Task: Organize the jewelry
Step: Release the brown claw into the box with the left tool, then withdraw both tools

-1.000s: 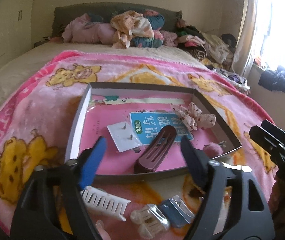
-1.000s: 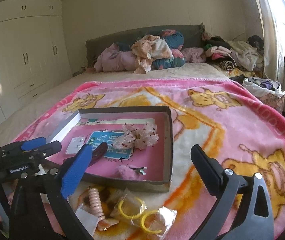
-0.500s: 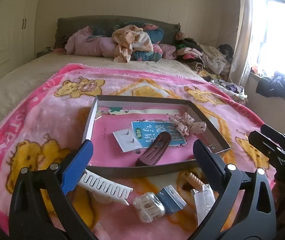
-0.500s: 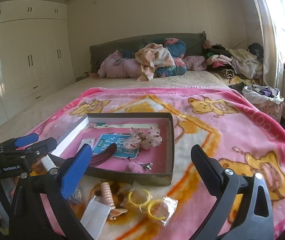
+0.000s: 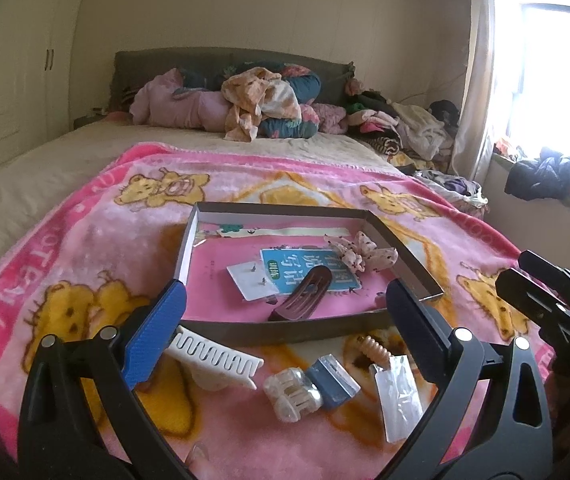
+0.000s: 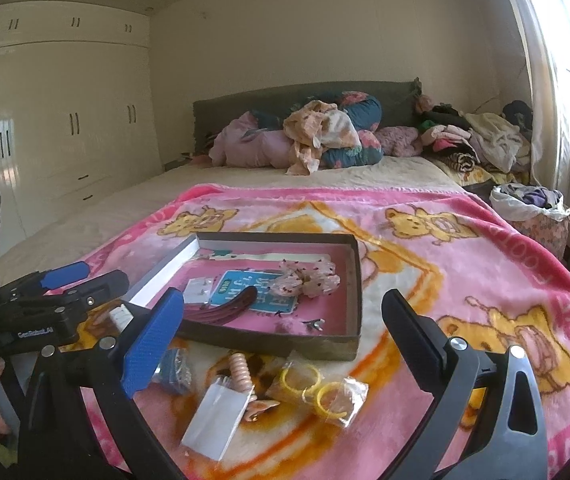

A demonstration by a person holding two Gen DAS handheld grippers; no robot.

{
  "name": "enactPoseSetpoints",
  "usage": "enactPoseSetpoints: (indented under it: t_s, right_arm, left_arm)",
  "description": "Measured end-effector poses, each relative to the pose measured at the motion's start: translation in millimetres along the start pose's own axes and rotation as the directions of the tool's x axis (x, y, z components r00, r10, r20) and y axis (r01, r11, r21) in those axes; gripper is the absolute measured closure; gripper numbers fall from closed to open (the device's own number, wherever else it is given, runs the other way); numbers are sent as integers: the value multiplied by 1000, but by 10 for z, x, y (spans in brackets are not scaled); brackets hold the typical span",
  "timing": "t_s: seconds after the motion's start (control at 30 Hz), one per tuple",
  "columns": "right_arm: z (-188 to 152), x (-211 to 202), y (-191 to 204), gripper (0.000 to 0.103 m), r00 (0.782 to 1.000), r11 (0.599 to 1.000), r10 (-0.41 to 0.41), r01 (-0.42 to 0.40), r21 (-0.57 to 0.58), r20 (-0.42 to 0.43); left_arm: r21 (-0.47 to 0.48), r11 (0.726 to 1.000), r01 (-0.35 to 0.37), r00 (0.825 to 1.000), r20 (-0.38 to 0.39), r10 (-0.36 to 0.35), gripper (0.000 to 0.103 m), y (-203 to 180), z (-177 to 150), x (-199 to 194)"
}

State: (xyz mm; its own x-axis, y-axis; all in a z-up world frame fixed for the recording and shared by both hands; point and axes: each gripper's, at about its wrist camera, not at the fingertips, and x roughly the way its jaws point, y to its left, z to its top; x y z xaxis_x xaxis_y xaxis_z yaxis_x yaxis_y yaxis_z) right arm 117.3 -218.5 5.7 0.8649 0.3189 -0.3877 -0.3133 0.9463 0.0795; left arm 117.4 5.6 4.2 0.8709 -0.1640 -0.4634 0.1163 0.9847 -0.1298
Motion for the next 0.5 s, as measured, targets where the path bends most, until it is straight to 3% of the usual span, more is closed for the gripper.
enactPoseSetpoints:
  t_s: [0.5]
  right_arm:
    - [-139,-117,207,7,999,999,42,-43,-23,-16]
  left_arm:
    - [24,999,-36,999,1,36,12,115,-105,-165]
